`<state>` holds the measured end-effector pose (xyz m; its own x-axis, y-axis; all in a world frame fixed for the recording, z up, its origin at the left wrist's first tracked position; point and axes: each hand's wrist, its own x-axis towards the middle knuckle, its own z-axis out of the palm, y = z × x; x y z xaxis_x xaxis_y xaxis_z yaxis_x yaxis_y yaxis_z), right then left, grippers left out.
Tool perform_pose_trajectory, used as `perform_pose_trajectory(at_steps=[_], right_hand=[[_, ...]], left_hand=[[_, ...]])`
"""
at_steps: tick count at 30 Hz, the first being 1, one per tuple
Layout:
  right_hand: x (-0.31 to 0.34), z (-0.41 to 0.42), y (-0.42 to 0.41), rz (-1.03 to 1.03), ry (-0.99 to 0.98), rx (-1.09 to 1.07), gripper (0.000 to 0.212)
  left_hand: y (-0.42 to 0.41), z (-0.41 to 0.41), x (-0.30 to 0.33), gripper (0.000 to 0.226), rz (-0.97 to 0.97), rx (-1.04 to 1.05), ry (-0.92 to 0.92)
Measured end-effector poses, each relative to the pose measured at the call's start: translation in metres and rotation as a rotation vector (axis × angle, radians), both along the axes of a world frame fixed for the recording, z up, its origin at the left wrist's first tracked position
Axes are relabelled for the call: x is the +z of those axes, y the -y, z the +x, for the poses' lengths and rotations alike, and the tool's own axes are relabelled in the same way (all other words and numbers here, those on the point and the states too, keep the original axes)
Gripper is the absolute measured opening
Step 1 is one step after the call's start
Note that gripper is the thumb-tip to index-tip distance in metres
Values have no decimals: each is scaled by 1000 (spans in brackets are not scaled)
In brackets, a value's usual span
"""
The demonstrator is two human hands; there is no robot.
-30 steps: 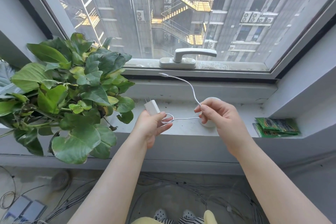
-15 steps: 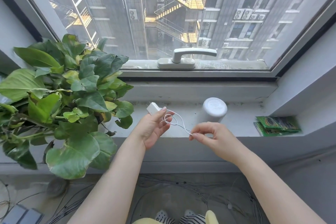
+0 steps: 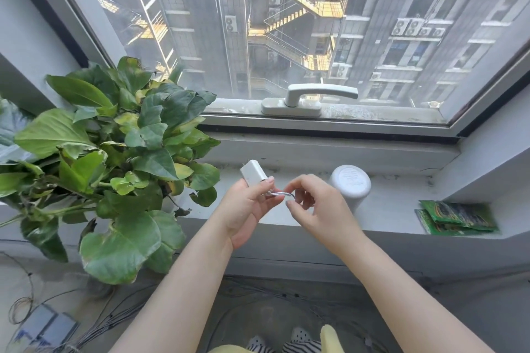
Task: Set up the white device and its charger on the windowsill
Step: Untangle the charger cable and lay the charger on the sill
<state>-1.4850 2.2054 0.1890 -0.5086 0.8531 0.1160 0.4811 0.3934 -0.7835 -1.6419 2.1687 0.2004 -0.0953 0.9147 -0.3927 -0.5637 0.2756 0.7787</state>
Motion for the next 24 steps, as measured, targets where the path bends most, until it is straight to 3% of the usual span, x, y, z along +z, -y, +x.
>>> perform_pose_trajectory(at_steps=[6, 11, 15, 18, 20, 22, 24], right_hand=[[5, -6, -11, 65, -79, -46, 11], [10, -7, -14, -177, -281, -35, 9], [9, -9, -14, -230, -351, -12, 11], [9, -6, -13, -188, -338, 50, 9], [8, -4, -10, -202, -385, 98, 10], [4, -3, -8, -266, -455, 89, 9], [-2, -2, -5, -391, -537, 16, 9]], left_hand=[[0, -5, 2, 8, 46, 32, -10], [-1, -4, -2, 7, 9, 24, -86], [-3, 3, -6, 15, -72, -22, -116], [-4, 2, -6, 37, -173, -79, 59], [-3, 3, 0, 38, -137, -136, 295], [-8, 5, -1, 48, -78, -108, 387], [-14, 8, -10, 28, -59, -14, 393]])
